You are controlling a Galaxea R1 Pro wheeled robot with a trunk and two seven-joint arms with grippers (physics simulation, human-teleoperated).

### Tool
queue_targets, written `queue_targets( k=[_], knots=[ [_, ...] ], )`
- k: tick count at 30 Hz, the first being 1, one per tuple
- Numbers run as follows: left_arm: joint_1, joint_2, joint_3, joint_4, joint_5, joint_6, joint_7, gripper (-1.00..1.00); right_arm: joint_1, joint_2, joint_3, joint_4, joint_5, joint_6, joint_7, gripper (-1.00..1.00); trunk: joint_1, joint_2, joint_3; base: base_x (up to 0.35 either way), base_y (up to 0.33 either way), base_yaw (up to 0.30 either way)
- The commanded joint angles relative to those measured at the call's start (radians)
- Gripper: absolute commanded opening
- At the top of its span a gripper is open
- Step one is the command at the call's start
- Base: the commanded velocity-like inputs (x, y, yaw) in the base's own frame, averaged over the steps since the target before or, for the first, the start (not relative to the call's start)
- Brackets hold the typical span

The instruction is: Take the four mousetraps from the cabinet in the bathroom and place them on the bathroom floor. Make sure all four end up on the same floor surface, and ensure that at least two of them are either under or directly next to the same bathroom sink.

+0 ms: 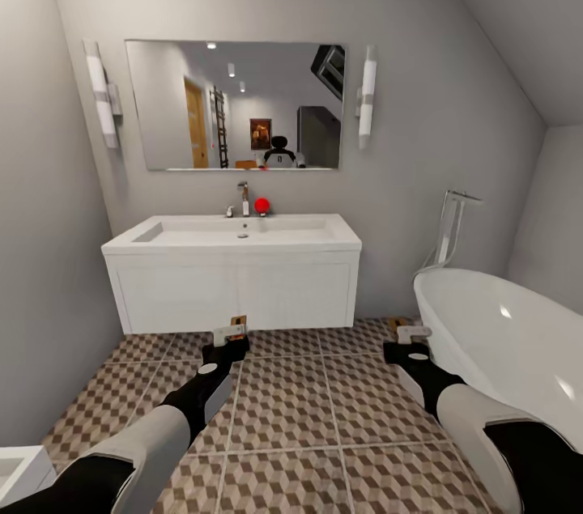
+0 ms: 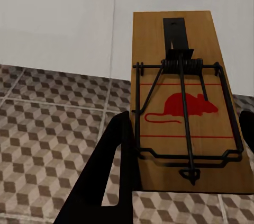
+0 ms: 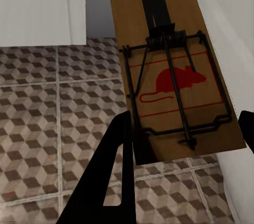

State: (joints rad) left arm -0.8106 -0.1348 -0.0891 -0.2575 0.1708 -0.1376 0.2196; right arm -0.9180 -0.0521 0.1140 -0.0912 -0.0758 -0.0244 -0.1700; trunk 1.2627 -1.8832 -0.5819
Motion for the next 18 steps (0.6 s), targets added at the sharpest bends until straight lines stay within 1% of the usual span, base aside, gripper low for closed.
queue_targets(
  k=[1, 8, 11, 18],
  knots=[
    [-0.001, 0.0, -0.009, 0.001, 0.01, -0.004, 0.006, -1.0, -0.001, 0.0, 0.009, 0.002, -0.007, -0.003, -0.003, -1.0, 0.004, -0.008, -0.004, 0.0, 0.0, 0.0],
    [-0.001, 0.0, -0.009, 0.001, 0.009, -0.005, 0.005, -1.0, -0.001, 0.002, 0.009, 0.008, -0.007, -0.012, -0.003, -1.0, 0.031, -0.057, -0.026, 0.0, 0.0, 0.0],
    [-0.001, 0.001, -0.008, 0.004, 0.015, -0.003, 0.005, -1.0, -0.001, 0.003, 0.009, 0.01, -0.008, -0.023, -0.003, -1.0, 0.042, -0.078, -0.036, 0.0, 0.0, 0.0],
    [-0.001, 0.014, -0.008, 0.064, 0.014, -0.007, -0.005, -1.0, -0.001, 0.005, 0.009, 0.031, -0.008, -0.037, -0.003, -1.0, 0.069, -0.127, -0.058, 0.0, 0.0, 0.0]
  ],
)
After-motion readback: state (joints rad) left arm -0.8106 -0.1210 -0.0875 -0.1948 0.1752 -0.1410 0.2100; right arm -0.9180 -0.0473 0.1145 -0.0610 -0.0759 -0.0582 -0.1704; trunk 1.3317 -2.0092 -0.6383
